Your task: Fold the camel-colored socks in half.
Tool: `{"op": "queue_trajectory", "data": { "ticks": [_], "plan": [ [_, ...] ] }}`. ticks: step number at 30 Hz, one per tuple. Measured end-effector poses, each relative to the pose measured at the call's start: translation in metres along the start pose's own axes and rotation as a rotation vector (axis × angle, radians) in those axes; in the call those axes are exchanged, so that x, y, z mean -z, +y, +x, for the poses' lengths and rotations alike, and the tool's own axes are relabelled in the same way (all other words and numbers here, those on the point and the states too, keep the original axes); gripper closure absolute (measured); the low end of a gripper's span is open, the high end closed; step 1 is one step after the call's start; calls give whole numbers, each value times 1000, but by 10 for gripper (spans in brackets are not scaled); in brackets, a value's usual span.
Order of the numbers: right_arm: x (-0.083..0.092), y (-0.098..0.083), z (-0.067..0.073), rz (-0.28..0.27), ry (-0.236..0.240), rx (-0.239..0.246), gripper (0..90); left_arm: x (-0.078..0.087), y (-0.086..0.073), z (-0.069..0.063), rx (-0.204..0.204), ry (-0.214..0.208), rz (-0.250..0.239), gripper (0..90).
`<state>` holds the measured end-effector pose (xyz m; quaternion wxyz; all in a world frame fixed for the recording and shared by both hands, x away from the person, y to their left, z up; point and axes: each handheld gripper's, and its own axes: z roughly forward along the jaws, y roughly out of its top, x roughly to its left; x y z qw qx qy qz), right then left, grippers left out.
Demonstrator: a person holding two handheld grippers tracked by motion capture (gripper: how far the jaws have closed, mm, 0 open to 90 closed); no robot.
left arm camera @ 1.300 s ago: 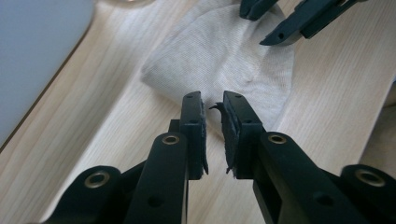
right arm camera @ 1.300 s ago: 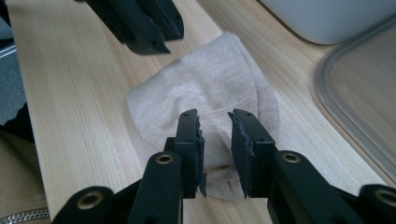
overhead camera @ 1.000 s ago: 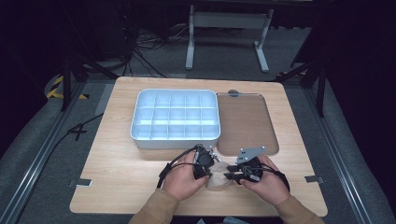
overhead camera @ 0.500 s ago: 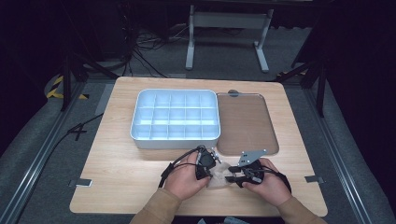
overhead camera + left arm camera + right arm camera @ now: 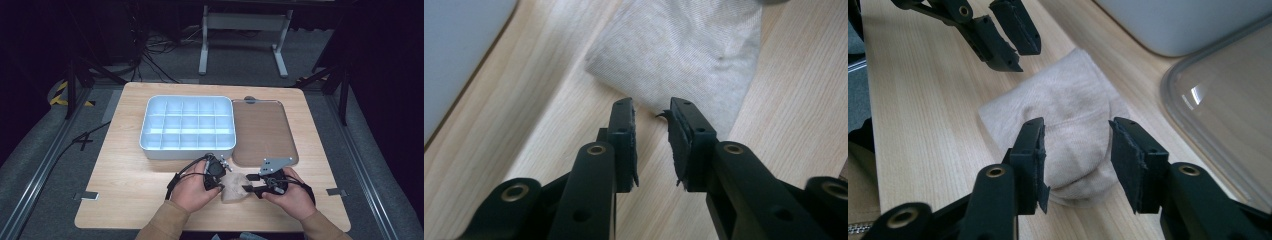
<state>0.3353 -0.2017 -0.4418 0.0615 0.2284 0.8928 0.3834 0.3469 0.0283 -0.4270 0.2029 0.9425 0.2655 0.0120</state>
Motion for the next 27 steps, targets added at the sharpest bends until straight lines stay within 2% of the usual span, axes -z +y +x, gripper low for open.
{"op": "queue_trajectory", "data": {
  "ticks": [4,8,10,14,20,25,27],
  "plan": [
    [5,4,1,-15,-6,-8,615,7,-4,2,11,-7,-10,686],
    [8,8,3,-27,-2,-25,683,14,-8,4,43,-30,-21,649],
    [8,9,5,-32,5,-39,732,18,-11,4,61,-22,-25,637],
    [2,11,11,-41,16,-60,775,23,-24,5,82,-8,-43,619],
    [-13,9,16,-51,36,-89,751,23,-37,10,93,21,-51,604],
    [-20,11,21,-76,40,-63,743,22,-38,12,97,21,-57,593],
    [-23,13,25,-86,53,-36,724,21,-39,12,92,27,-57,593]
  ]
}}
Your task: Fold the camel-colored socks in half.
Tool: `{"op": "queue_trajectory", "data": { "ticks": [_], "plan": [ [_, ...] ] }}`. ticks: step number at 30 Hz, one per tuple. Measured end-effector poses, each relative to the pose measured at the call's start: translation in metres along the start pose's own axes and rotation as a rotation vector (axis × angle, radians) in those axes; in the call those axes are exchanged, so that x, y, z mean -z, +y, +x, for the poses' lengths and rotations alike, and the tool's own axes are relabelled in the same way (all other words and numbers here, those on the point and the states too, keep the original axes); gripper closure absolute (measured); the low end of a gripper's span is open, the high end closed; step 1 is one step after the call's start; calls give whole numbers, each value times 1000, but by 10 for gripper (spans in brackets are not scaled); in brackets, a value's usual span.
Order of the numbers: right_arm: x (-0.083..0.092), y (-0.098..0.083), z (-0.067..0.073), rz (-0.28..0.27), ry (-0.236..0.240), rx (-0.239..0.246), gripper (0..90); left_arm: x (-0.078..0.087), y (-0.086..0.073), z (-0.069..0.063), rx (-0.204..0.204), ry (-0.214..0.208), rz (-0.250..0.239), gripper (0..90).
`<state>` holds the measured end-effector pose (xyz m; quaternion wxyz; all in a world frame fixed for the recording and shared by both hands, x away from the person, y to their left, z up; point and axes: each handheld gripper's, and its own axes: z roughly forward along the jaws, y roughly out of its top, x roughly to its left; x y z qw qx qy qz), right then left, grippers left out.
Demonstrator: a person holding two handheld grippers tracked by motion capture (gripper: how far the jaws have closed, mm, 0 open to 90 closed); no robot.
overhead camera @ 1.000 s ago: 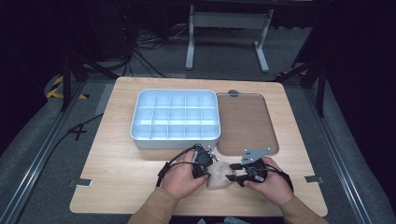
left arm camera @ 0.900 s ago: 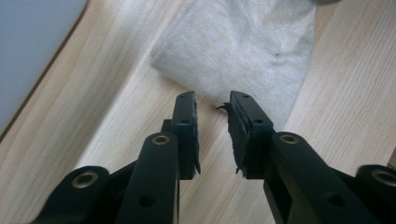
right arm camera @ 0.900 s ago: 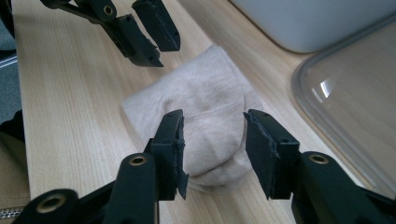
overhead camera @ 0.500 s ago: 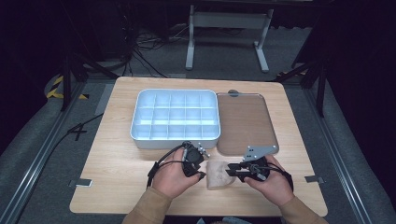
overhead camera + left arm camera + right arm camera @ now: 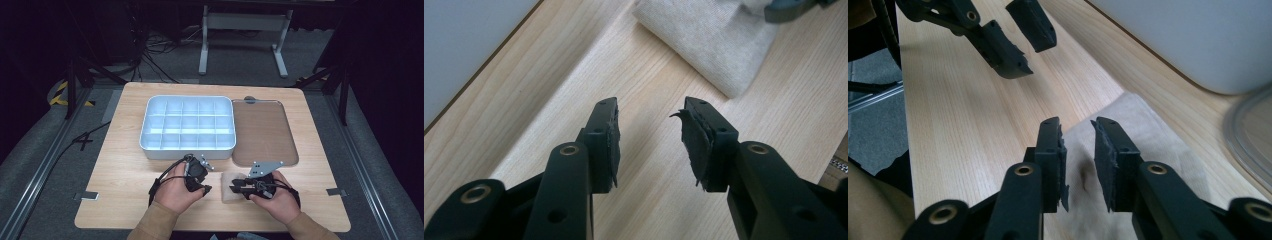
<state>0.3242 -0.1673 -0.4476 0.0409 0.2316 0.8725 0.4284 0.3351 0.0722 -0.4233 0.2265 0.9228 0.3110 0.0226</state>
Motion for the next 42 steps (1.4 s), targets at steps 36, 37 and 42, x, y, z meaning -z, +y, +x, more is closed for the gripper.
{"op": "queue_trajectory", "data": {
  "ticks": [36,37,42],
  "plan": [
    [-3,-18,-23,110,-110,27,715,-23,7,-5,-62,29,15,670],
    [-4,-19,-22,111,-111,30,716,-25,8,-6,-60,28,11,685],
    [-4,-18,-19,123,-130,69,717,-31,13,-8,-100,42,14,745]
  ]
}}
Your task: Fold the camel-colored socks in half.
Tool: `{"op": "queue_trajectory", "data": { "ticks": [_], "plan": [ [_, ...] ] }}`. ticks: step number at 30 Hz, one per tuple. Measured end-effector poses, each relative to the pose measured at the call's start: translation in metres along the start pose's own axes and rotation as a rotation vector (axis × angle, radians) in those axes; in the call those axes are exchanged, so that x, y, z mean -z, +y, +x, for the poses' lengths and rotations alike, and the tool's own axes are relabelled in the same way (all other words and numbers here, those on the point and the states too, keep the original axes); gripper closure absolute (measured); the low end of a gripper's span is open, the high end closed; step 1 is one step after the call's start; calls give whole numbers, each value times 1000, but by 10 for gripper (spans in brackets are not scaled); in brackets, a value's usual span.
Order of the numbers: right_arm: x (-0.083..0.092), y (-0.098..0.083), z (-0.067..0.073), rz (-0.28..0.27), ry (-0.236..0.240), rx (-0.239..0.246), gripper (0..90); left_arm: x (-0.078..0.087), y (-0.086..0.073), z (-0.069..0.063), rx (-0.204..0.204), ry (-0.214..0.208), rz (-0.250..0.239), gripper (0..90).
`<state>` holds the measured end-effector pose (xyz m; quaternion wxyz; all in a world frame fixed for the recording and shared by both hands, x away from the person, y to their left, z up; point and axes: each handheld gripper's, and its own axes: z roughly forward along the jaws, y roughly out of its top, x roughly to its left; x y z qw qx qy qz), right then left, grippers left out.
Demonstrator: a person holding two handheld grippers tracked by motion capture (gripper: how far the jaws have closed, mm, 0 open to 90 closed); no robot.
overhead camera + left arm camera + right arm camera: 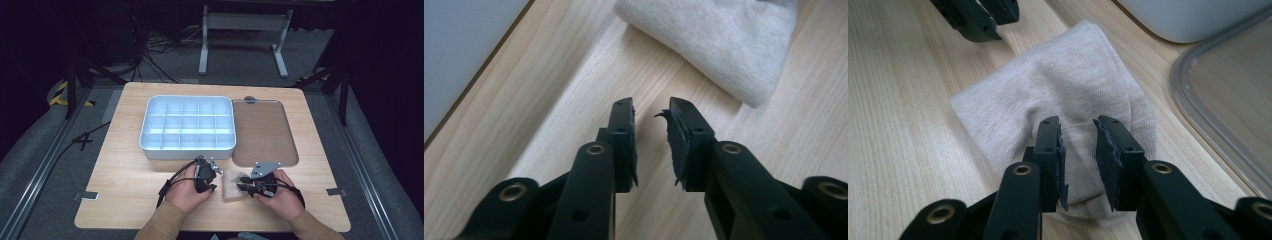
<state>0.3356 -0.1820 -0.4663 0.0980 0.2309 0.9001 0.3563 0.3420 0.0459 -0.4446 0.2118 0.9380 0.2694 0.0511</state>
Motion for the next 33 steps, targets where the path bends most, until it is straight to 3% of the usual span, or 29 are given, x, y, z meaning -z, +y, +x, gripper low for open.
{"op": "queue_trajectory", "data": {
  "ticks": [9,15,25,30,33],
  "plan": [
    [0,-1,0,-7,-2,11,719,-10,10,-5,-37,10,29,844],
    [0,-2,1,-12,-6,13,719,-13,15,-5,-70,18,17,843],
    [0,-4,2,-30,-14,-5,723,-6,26,-16,-124,17,-106,849],
    [0,-4,1,-32,-12,-11,719,-4,30,-20,-152,29,-108,845],
    [2,-3,2,-36,-15,-1,702,-5,29,-20,-143,34,-101,841]
  ]
}}
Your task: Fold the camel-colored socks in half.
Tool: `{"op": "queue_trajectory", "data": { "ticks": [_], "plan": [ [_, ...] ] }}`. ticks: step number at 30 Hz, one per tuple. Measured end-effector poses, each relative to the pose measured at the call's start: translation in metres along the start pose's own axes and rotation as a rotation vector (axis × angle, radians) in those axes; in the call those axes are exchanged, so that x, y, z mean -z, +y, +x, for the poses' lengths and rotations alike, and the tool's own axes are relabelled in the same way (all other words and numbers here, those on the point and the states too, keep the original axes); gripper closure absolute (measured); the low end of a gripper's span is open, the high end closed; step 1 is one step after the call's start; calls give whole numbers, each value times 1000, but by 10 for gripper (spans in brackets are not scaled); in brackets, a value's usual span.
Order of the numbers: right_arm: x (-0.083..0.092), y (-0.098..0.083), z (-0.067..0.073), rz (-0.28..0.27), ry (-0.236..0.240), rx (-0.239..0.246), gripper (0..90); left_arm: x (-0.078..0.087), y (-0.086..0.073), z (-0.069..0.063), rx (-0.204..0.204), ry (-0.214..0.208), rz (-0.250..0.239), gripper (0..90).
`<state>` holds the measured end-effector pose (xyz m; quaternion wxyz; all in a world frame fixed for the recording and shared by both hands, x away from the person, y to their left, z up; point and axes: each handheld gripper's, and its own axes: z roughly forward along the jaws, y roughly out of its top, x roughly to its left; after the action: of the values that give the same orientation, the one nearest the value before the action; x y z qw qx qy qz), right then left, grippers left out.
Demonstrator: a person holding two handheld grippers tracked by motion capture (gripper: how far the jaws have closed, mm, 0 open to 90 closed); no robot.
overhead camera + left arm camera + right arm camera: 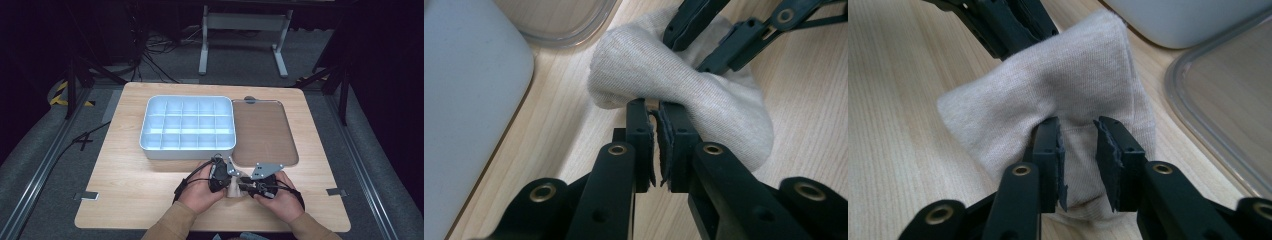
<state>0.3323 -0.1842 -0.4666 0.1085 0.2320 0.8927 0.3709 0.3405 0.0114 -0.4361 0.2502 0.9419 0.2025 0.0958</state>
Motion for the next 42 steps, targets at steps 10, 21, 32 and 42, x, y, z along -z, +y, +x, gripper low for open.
{"op": "queue_trajectory", "data": {
  "ticks": [10,21,32,42],
  "plan": [
    [18,3,-6,13,-10,-41,886,0,-1,2,10,3,13,847],
    [10,-2,-6,38,7,-55,890,0,-5,-2,-96,-77,57,780],
    [7,3,4,67,61,-19,896,0,-3,-8,-168,-90,87,742],
    [2,5,13,55,62,-68,899,6,1,-13,-198,-98,23,715]
  ]
}}
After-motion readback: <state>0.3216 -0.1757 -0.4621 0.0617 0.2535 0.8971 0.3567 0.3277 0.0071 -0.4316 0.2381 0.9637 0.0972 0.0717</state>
